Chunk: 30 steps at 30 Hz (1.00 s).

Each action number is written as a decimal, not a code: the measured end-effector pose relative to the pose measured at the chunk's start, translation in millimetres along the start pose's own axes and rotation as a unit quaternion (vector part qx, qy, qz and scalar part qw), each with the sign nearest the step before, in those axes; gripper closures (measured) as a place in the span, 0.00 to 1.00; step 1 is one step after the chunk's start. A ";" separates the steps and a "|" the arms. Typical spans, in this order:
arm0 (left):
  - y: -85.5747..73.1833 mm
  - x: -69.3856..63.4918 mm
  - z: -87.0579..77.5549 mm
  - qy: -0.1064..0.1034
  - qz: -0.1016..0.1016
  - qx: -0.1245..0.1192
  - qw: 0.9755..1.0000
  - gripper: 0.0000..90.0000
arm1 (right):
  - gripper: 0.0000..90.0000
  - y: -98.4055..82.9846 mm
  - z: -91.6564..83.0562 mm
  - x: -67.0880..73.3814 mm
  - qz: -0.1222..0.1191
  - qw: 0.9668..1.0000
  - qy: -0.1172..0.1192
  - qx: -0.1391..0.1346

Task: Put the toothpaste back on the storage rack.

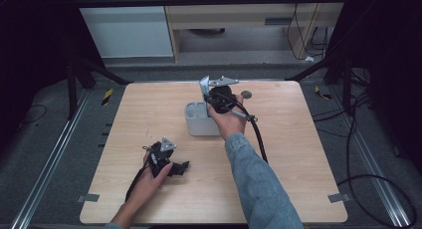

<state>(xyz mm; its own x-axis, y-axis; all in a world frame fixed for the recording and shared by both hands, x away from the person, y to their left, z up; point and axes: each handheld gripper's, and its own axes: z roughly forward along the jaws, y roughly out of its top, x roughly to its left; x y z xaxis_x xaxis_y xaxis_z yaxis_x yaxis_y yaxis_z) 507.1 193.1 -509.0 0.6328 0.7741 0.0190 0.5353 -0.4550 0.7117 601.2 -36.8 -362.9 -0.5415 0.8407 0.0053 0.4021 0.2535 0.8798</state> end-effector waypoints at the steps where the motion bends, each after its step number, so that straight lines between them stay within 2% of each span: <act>1: 0.0 0.0 0.0 0.000 0.000 0.000 1.000 0.00 | 0.89 -0.6 0.3 -0.6 0.000 1.000 0.000 0.000; 11: 0.0 0.0 0.0 0.000 0.000 0.000 1.000 0.00 | 0.89 -7.6 3.8 -2.7 0.003 1.000 -0.003 0.009; 30: 0.0 0.0 0.0 0.000 0.000 0.000 1.000 0.00 | 0.89 -14.6 9.7 1.1 -0.005 1.000 0.000 0.022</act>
<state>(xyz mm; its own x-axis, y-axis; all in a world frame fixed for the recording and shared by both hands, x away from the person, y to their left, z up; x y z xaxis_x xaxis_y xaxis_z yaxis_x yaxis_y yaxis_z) 507.1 193.1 -509.0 0.6325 0.7743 0.0193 0.5353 -0.4549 0.7117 601.9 -34.9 -380.4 -0.5453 0.8382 -0.0044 0.4283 0.2832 0.8581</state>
